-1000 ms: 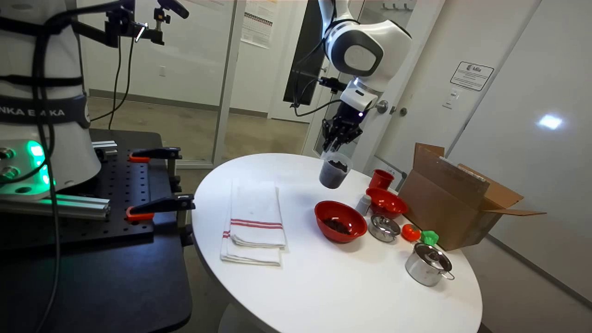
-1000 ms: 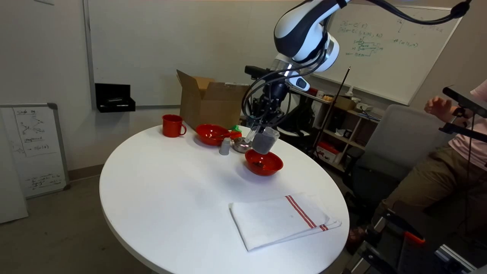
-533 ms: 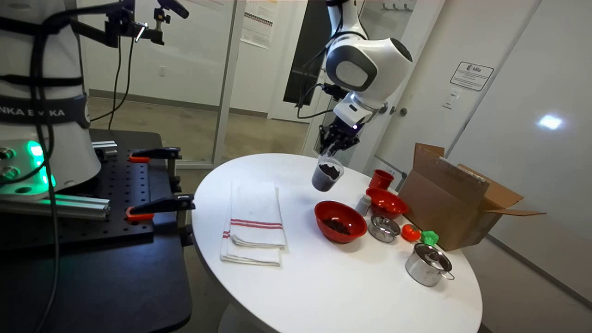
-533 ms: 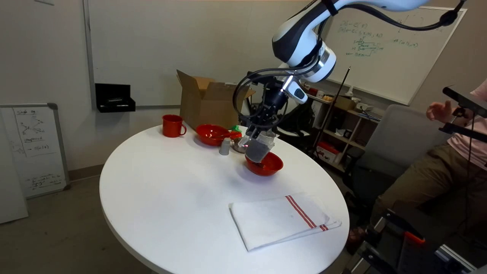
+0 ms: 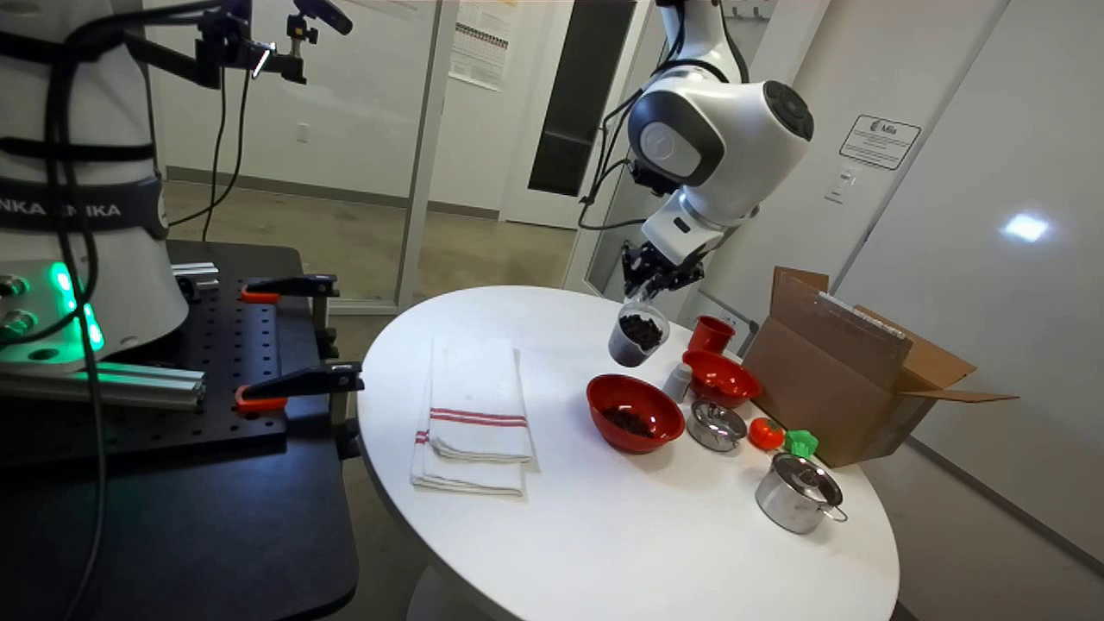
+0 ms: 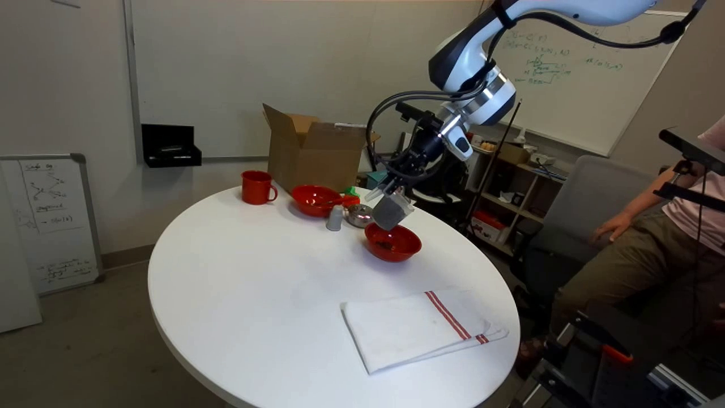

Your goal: Pick up the cup and pour its content in the red bowl.

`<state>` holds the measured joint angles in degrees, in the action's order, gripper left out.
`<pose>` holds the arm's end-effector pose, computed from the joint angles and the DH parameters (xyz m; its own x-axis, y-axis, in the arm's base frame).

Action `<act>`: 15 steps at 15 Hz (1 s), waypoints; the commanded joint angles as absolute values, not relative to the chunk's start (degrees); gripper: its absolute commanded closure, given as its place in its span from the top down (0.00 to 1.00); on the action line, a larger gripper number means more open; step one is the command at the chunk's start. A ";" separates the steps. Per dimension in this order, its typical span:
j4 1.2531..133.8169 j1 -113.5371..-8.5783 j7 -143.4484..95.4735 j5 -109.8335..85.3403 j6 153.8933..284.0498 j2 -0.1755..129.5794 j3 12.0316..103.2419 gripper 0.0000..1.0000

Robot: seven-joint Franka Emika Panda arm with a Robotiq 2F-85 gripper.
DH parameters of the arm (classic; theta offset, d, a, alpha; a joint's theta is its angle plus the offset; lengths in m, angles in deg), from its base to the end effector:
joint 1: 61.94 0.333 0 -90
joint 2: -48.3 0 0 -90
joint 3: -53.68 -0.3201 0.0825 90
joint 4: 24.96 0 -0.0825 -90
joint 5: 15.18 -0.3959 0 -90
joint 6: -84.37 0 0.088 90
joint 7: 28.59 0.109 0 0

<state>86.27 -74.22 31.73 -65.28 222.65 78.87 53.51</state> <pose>0.6137 -0.1264 0.1939 -0.3073 -0.7932 -0.5258 -0.9232 0.3825 -0.0375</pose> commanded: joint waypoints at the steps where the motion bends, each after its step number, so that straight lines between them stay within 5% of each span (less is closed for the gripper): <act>1: 82.07 -76.32 22.79 -72.31 218.09 80.50 53.92 0.07; 15: 82.77 -77.87 10.70 -100.31 209.66 82.54 57.75 0.07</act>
